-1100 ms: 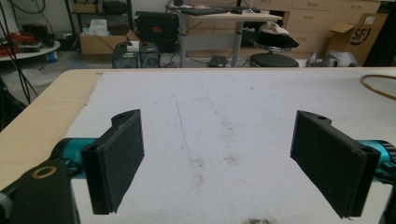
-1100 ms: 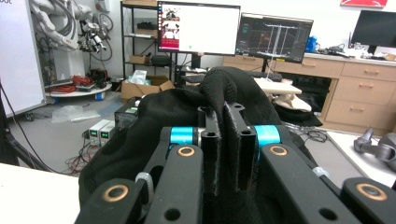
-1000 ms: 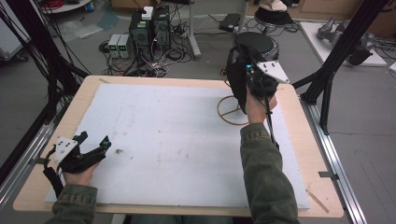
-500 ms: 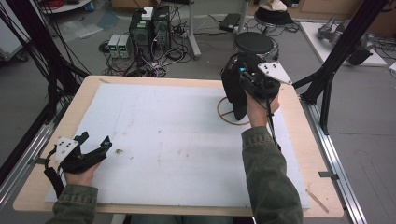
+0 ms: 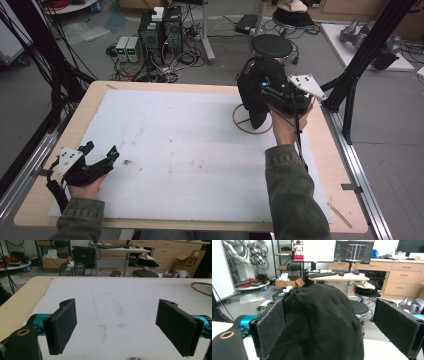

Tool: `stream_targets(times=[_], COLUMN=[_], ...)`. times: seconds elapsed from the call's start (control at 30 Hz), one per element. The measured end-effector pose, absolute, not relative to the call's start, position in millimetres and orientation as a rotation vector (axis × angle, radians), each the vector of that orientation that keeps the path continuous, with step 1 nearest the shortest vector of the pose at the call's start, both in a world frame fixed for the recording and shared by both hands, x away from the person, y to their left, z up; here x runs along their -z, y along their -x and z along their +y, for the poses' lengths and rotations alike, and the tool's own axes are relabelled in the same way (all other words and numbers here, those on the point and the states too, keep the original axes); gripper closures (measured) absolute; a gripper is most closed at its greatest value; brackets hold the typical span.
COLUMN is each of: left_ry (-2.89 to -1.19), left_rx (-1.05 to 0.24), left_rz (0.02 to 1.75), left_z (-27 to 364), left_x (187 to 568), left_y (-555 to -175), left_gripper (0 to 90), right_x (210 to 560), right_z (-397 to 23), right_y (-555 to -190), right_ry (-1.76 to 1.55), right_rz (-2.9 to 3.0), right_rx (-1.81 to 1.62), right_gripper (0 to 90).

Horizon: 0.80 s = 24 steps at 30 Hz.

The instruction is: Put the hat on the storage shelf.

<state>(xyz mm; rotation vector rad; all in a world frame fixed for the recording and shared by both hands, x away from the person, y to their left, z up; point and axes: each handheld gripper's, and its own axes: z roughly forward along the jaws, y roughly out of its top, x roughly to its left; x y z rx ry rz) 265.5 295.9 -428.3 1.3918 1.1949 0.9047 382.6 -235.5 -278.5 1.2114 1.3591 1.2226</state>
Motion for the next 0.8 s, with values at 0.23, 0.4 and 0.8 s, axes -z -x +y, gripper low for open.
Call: stream_targets(times=[0.23, 0.4, 0.8], left_ry=[-1.379, -1.374, -1.346], left_rx=[-0.903, -0.902, -0.913], left_rz=[1.197, 1.201, 1.204], left_z=[296, 296, 297], left_x=[428, 428, 427], left_y=[-265, -265, -262], left_gripper=[17.3, 17.3, 16.8], right_x=[285, 288, 316], right_z=[-254, -266, -288], right_y=[-355, -336, -285], right_ry=[-1.242, -1.270, -1.320], right_rz=[1.321, 1.279, 1.292], right_rx=[-1.242, -1.245, -1.231], right_gripper=[9.0, 2.5, 2.0])
